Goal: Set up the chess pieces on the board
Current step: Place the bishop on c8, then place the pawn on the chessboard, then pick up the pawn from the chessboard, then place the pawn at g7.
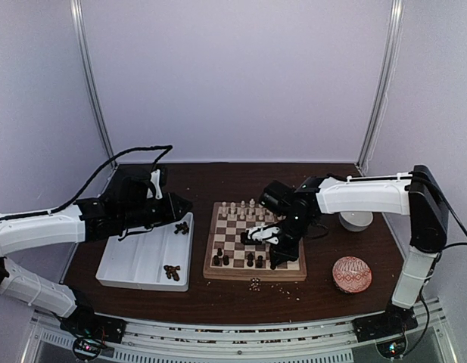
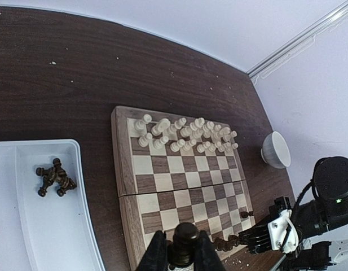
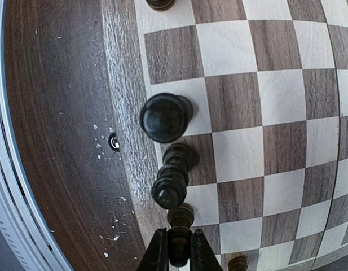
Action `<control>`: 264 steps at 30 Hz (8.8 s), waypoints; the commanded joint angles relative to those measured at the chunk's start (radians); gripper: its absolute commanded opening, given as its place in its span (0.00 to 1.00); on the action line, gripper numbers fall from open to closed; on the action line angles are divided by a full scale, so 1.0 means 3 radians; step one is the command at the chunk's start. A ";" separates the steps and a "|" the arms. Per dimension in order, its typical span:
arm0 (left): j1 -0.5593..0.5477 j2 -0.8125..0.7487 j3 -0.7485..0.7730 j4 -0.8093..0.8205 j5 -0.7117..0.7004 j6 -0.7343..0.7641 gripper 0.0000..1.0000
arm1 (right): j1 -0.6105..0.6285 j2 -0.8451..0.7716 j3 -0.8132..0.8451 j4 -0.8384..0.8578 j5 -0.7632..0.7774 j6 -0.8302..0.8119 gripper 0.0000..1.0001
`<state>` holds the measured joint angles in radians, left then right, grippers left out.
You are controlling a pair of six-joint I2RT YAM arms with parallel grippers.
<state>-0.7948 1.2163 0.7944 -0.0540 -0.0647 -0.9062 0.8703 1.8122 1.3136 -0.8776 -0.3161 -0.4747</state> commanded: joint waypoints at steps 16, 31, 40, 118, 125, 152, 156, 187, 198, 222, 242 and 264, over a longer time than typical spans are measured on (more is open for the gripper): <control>-0.0008 0.0044 0.0015 0.0161 0.0152 0.0068 0.00 | 0.0032 -0.0148 0.0203 -0.0137 0.0042 -0.0011 0.33; 0.0151 0.1410 0.1230 -0.0535 0.3289 0.0849 0.00 | -0.0395 -0.1079 0.0402 -0.0248 -0.0780 -0.0410 0.44; 0.0128 0.1865 0.1554 -0.0400 0.4187 0.0842 0.04 | -0.0401 -0.0917 0.0487 -0.0030 -0.0945 -0.0797 0.47; -0.0005 0.2123 0.1038 0.0324 0.0874 0.3021 0.28 | -0.0917 -0.0922 0.0097 -0.0087 -0.1305 -0.0427 0.49; -0.0004 0.1930 0.1288 -0.0058 0.0855 0.3073 0.32 | -0.0917 -0.0964 0.0060 -0.0089 -0.1319 -0.0442 0.49; -0.0015 0.2670 0.2210 -0.1322 0.0715 0.2833 0.30 | -0.1386 -0.1367 -0.0539 0.0295 -0.1575 -0.0458 0.49; -0.0015 0.2672 0.2239 -0.1323 0.0673 0.2836 0.25 | -0.1403 -0.1372 -0.0544 0.0288 -0.1609 -0.0462 0.49; -0.0392 0.2146 0.2150 -0.1495 0.0968 0.2962 0.00 | -0.1449 -0.1311 -0.0528 0.0231 -0.1682 -0.0488 0.48; -0.0680 0.2041 0.1968 -0.1680 0.0963 0.2943 0.00 | -0.1456 -0.1306 -0.0524 0.0227 -0.1695 -0.0491 0.48; -0.0534 0.2393 0.2094 -0.1650 0.0521 0.2793 0.00 | -0.1487 -0.1319 -0.0539 0.0221 -0.1707 -0.0487 0.48; -0.0516 0.2370 0.1970 -0.1755 0.0494 0.2804 0.00 | -0.1489 -0.1285 -0.0531 0.0205 -0.1723 -0.0499 0.48; -0.0516 0.2231 0.2024 -0.1767 0.0435 0.2791 0.14 | -0.1490 -0.1260 -0.0516 0.0193 -0.1733 -0.0504 0.48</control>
<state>-0.9554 1.9297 1.3846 -0.5800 0.0814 -0.0624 0.4294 1.4269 1.1564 -0.8120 -0.8154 -0.6220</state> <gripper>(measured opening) 0.129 0.476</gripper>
